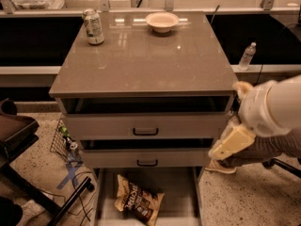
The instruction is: Pick brown chip bag from bottom drawer and place on counter
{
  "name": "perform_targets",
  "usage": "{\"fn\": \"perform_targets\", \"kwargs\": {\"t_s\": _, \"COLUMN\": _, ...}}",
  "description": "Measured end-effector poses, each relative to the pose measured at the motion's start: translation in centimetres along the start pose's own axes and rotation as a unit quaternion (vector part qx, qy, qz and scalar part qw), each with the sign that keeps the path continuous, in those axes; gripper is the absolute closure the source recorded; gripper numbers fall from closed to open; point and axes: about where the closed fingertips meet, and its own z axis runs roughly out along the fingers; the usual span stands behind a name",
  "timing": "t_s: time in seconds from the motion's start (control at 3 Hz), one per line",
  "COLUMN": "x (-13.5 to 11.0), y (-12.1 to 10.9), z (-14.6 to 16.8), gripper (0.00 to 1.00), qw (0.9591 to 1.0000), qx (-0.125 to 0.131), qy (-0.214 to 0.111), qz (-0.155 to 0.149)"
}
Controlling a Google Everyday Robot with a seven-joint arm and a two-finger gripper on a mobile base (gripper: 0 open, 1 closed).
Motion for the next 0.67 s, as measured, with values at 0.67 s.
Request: {"fn": "perform_targets", "kwargs": {"t_s": 0.67, "x": 4.2, "y": 4.2, "z": 8.6, "gripper": 0.0, "qw": 0.9954, "qx": -0.064, "qy": -0.039, "qz": 0.06}}
